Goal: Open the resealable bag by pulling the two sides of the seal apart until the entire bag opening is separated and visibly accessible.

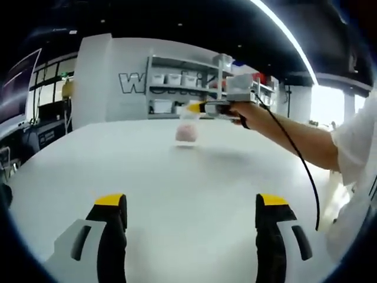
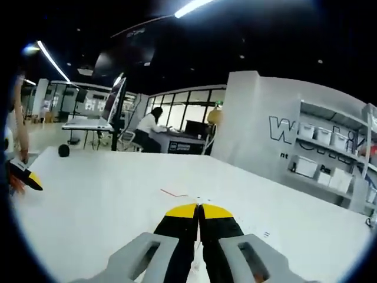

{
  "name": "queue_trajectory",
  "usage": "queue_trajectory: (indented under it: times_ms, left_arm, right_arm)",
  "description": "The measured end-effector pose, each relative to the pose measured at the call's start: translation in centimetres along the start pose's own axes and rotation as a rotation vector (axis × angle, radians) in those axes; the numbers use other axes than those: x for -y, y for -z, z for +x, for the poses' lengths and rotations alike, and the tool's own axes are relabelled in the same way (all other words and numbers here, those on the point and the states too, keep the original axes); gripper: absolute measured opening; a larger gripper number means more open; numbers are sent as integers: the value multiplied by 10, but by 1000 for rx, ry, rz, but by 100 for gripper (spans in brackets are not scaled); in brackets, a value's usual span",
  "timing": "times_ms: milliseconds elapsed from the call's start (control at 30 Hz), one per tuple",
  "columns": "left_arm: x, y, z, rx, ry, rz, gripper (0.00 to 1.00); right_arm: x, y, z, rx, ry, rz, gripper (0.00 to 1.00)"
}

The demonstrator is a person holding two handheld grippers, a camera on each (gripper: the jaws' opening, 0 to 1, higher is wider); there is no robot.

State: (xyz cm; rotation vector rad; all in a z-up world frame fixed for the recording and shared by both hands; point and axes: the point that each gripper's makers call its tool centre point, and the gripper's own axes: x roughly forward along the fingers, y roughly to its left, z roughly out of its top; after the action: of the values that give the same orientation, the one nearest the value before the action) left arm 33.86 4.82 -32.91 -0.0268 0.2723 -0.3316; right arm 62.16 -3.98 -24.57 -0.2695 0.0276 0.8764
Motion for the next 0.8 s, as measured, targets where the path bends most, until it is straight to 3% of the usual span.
queue_trajectory:
  times_ms: [433,800]
  left_arm:
    - [-4,3,3,-17,-5,-9,88]
    - [-5,4,4,-22,-6,-12,88]
  right_arm:
    - [29,8,37,-25,10,36,0]
    - [32,10,51,-14,21,0,0]
